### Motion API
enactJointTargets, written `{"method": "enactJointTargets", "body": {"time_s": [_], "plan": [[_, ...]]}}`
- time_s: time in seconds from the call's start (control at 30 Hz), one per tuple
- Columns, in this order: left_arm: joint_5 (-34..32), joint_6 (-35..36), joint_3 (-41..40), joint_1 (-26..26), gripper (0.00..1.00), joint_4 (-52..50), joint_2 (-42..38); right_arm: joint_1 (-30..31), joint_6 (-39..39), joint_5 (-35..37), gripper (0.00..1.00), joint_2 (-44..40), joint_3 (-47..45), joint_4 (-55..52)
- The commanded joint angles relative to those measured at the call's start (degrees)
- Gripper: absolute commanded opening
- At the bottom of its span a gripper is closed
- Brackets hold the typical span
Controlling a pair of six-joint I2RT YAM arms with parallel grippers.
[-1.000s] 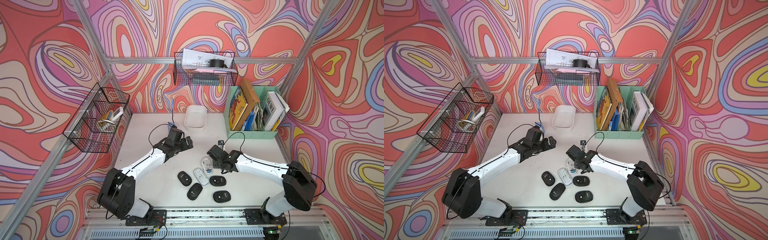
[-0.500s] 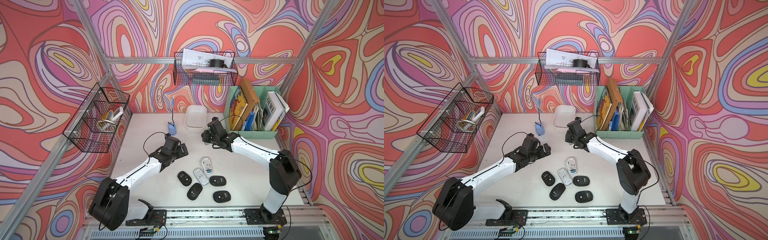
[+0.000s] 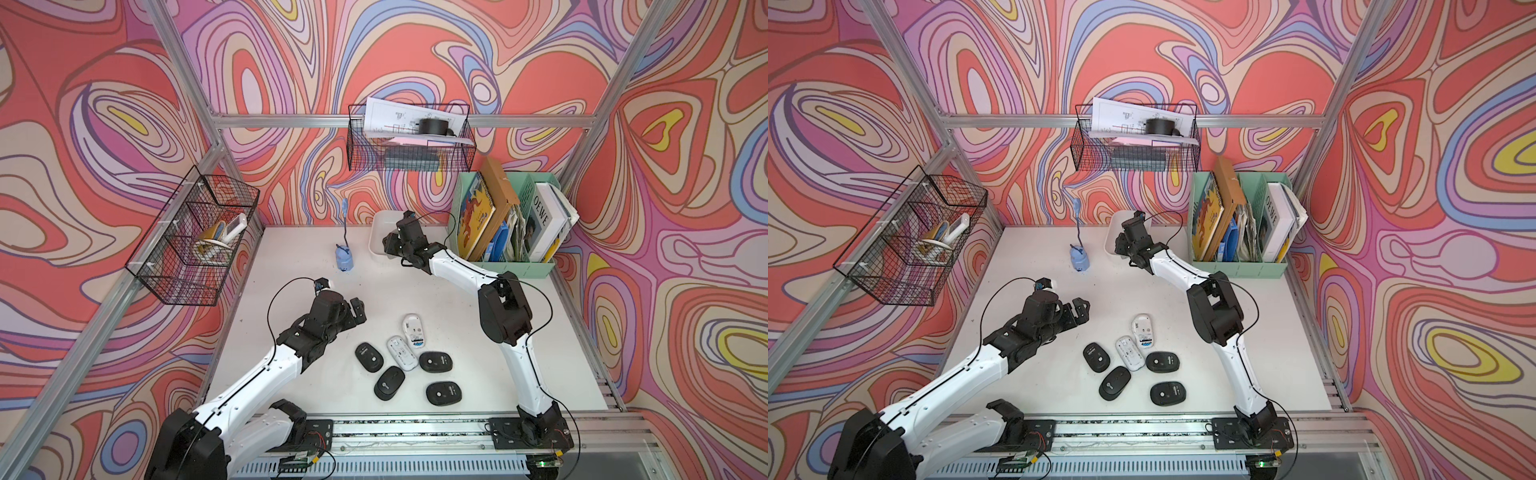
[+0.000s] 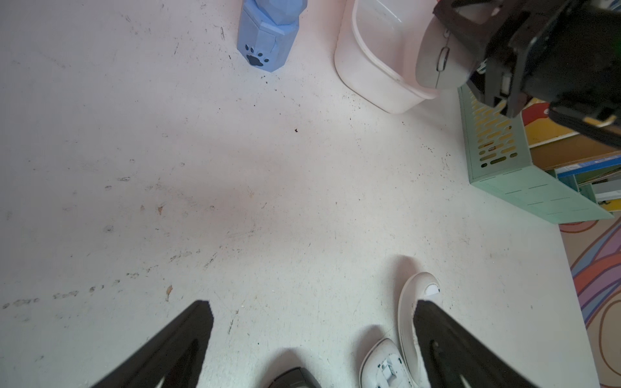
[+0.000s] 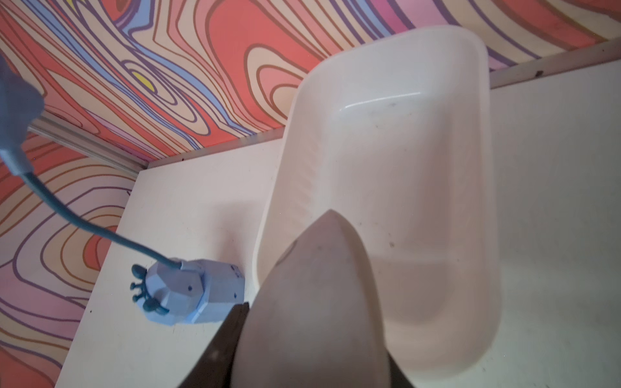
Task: Put the mouse in the storage box
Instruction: Move the storage box to the center of the board.
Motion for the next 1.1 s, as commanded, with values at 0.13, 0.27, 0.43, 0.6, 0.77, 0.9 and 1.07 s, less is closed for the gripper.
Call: {"method": "enactJointTargets", "body": {"time_s": [0.13,0.27,0.43,0.6,0.77,0.9,1.07], "plan": [[1.1,0.0,-2.5,-0.1,0.99,0.4,-1.3,-2.2,-0.2,-0.1,0.40,11.6,19.6,-6.7],[1.7,0.0,-2.5,-0.1,0.99,0.7,-0.6,-2.9,-0.4,-0.2,0.42,16.8,25.8,-8.9],[1.4,0.3,-2.2,-0.2,0.99,1.4,0.4,-3.3,1.0,-2.0,0.43,19.6,27.4,-9.4],[1.1,0.4,-1.7,-0.1,0.99,2.2,2.1,-3.4,1.4,-1.9,0.43,19.4,27.1,-13.3],[1.3,0.4,-1.6,-0.2,0.99,3.2,3.9,-3.3,2.5,-0.9,0.42,12.1,16.6,-13.4],[1.5,0.3,-1.3,-0.1,0.99,3.3,5.3,-3.3,3.2,-0.9,0.41,8.4,11.9,-16.3],[1.7,0.2,-1.2,-0.1,0.99,3.8,5.7,-3.4,3.7,-1.9,0.37,4.6,5.5,-17.8]]}}
